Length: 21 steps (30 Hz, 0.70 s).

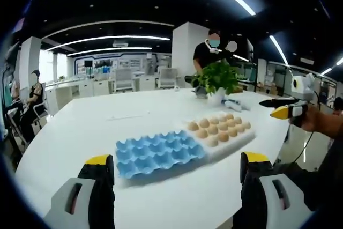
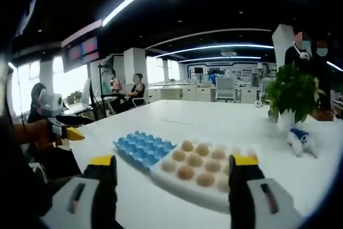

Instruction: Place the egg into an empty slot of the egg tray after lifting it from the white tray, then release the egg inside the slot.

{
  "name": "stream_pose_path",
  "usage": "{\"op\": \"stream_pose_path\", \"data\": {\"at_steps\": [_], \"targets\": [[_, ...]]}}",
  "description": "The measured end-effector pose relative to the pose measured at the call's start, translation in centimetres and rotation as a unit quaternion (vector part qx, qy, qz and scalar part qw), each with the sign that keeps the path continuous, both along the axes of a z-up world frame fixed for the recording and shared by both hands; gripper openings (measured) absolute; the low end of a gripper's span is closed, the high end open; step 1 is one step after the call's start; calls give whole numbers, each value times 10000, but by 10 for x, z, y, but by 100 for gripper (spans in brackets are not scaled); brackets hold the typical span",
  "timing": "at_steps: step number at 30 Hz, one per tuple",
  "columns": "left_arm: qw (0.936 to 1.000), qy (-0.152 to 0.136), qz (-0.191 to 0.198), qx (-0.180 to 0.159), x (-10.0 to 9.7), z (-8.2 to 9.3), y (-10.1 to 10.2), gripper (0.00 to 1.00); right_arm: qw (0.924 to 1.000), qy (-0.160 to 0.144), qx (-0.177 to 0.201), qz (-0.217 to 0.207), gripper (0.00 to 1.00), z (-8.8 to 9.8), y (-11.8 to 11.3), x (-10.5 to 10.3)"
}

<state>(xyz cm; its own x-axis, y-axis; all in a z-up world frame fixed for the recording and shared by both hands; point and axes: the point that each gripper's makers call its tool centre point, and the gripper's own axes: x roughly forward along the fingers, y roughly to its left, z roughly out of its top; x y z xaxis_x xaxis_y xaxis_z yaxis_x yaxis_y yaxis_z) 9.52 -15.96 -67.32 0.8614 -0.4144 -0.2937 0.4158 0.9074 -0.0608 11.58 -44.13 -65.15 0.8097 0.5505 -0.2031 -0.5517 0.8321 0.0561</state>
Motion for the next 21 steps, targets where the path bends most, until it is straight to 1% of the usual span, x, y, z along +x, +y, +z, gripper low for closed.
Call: {"op": "stream_pose_path", "data": {"at_steps": [3, 6, 8, 11, 15, 18, 21], "targets": [[10000, 1, -6, -2, 1, 0, 0, 100, 10000, -8, -6, 74, 87, 1, 3, 0], [10000, 1, 1, -7, 2, 1, 0, 100, 9998, -12, -24, 177, 82, 1, 5, -1], [10000, 5, -1, 5, 2, 0, -1, 100, 9997, -13, -75, 230, 82, -1, 4, -1], [10000, -21, -15, -31, 3, 2, -4, 100, 9997, -2, -99, 205, 83, -1, 3, 3], [9999, -62, -91, -6, 5, 6, -6, 100, 9997, -14, -95, 228, 82, 1, 4, 3], [9999, -74, -133, 27, 8, 8, -6, 100, 9997, 43, -106, 230, 80, 1, 7, 2], [9998, -104, -141, 21, 9, 9, -6, 100, 9992, 94, -245, 306, 76, -3, 10, 2]]}}
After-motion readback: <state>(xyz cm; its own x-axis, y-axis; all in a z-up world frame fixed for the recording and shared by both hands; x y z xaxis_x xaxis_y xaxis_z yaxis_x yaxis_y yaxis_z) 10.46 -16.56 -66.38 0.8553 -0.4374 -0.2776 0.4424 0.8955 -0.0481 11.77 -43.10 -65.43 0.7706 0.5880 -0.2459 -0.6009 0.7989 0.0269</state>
